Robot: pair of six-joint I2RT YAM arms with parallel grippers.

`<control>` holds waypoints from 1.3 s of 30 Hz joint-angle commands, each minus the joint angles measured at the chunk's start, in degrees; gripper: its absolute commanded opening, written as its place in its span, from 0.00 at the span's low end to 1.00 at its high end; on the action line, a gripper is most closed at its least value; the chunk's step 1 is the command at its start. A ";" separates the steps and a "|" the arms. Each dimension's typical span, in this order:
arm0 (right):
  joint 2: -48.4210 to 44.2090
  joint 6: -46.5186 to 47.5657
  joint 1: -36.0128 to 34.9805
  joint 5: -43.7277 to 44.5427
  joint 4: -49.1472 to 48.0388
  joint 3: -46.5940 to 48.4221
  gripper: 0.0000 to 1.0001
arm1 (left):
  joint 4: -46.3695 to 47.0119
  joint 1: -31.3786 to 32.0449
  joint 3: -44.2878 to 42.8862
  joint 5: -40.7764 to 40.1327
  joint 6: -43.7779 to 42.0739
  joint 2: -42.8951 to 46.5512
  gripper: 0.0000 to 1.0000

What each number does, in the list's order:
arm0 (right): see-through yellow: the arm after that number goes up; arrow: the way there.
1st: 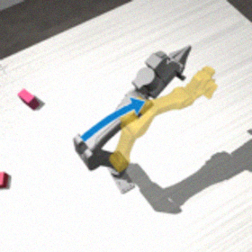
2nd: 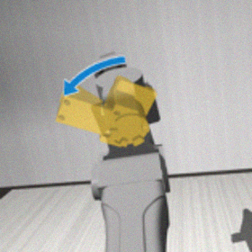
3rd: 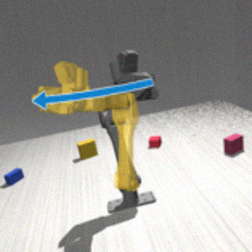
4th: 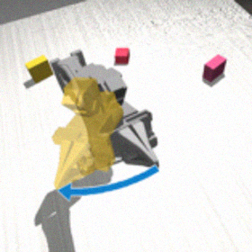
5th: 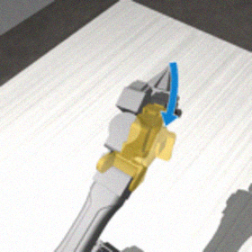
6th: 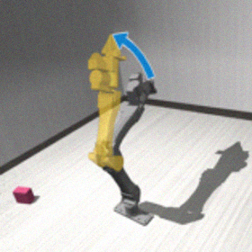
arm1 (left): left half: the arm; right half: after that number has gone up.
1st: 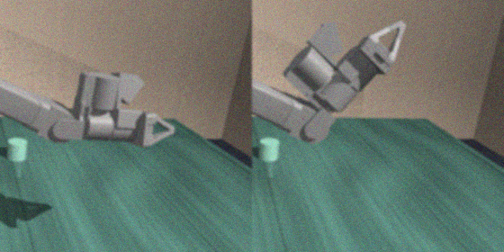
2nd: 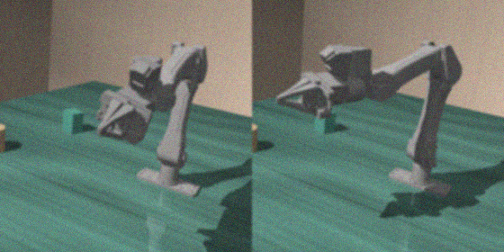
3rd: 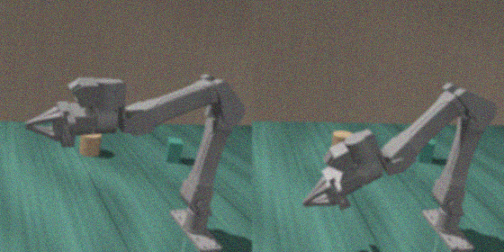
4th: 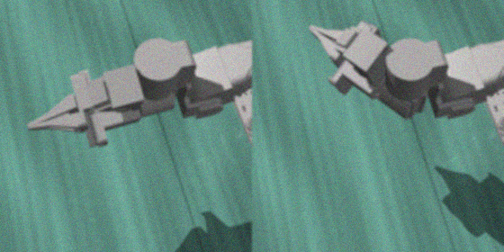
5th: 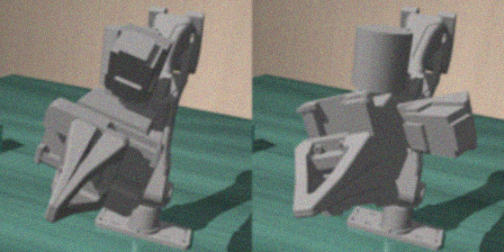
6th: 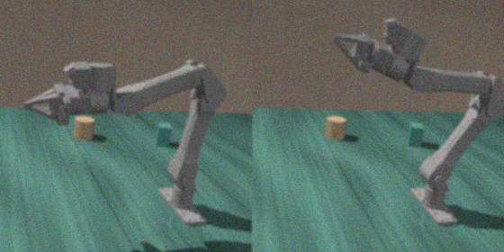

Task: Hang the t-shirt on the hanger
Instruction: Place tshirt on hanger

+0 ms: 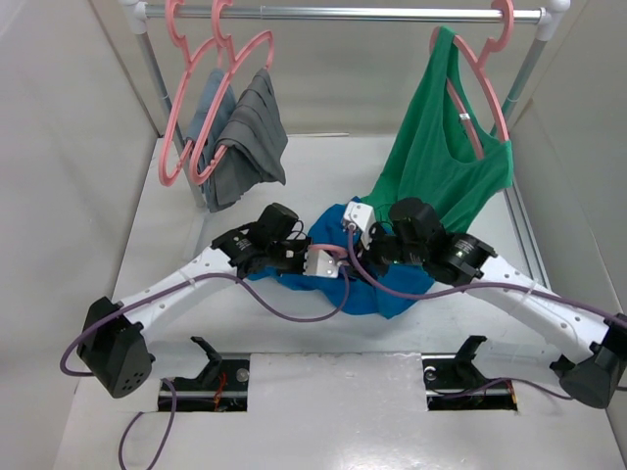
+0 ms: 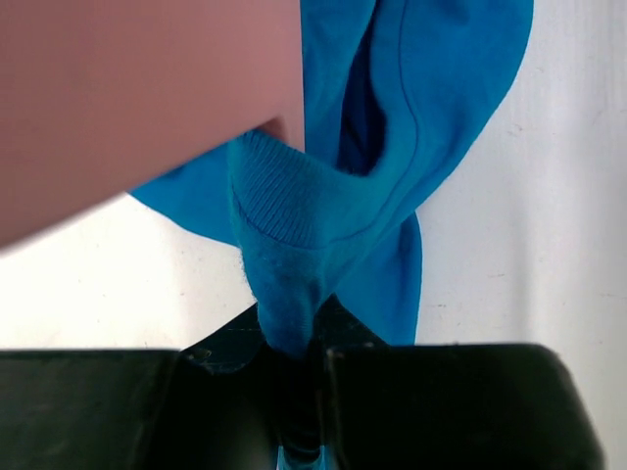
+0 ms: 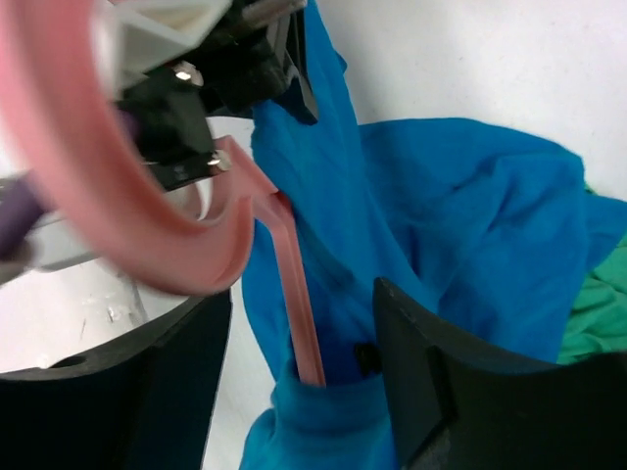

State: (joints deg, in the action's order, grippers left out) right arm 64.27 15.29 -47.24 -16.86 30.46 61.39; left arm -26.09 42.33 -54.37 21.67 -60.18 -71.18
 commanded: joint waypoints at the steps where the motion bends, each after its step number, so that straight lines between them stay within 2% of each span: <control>1: -0.11 1.23 -0.66 0.77 -5.76 -0.91 0.64 | 0.51 0.30 -1.53 4.26 -0.03 2.45 0.00; 3: 1.11 0.01 -0.66 2.79 -6.55 -0.92 0.60 | 0.51 0.30 -1.53 4.26 1.03 2.45 0.00; 7: 1.74 -1.14 -0.66 2.80 -8.48 -2.15 0.33 | 0.51 -1.36 -2.76 7.05 3.49 2.45 0.00; 8: 1.74 -1.75 -0.66 2.80 -8.48 -2.84 0.19 | 1.03 -1.37 -2.76 7.07 4.36 2.45 0.00; 11: -0.02 -2.89 -0.66 3.42 -9.01 -3.99 0.00 | 1.56 -2.16 -3.29 6.90 5.60 2.45 0.00; 14: -6.41 -3.42 -0.66 4.73 -7.79 -6.71 0.00 | 3.05 -3.38 -2.77 4.97 6.13 2.45 0.00; 15: -6.44 -3.42 -0.66 4.73 -7.78 -7.24 0.00 | 3.67 -4.43 -2.76 4.44 6.91 2.45 0.00; 19: -16.34 -3.95 -0.66 5.26 -5.24 -9.26 0.00 | 5.17 -9.44 -3.37 3.38 8.85 1.22 0.01; 21: -18.99 -5.17 -0.66 5.87 -3.04 -9.27 0.00 | 5.17 -11.12 -4.60 3.38 8.85 0.69 0.11; 28: -22.08 -6.41 -0.66 5.88 0.74 -9.27 0.00 | 6.22 -11.12 -4.61 1.81 9.38 -0.45 0.22; 29: -22.08 -6.41 -0.66 5.88 0.74 -8.74 0.00 | 6.22 -11.12 -4.61 1.19 9.38 -0.45 0.32; 33: -21.39 -6.41 -0.66 5.35 -0.31 -8.13 0.00 | 5.53 -11.12 -5.22 3.72 9.38 -0.45 0.57; 35: -20.42 -6.41 -0.66 5.35 -1.97 -8.12 0.00 | 4.74 -10.43 -7.41 6.70 10.61 0.07 0.79; 36: -19.89 -6.41 -0.66 5.35 -1.98 -7.43 0.00 | 4.21 -10.42 -8.03 7.76 11.13 0.07 0.86; 37: -19.02 -6.93 -0.66 5.35 -2.50 -7.42 0.00 | 4.20 -9.81 -9.25 10.12 12.01 0.77 1.00; 39: -18.48 -6.94 -0.66 5.35 -3.73 -7.42 0.00 | 4.20 -9.81 -10.31 12.77 13.07 2.27 1.00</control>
State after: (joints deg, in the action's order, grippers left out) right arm 45.25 9.50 -47.99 -11.40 30.02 51.68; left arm -22.13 31.92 -60.49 28.47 -49.67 -71.79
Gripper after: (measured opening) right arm 0.099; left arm 0.993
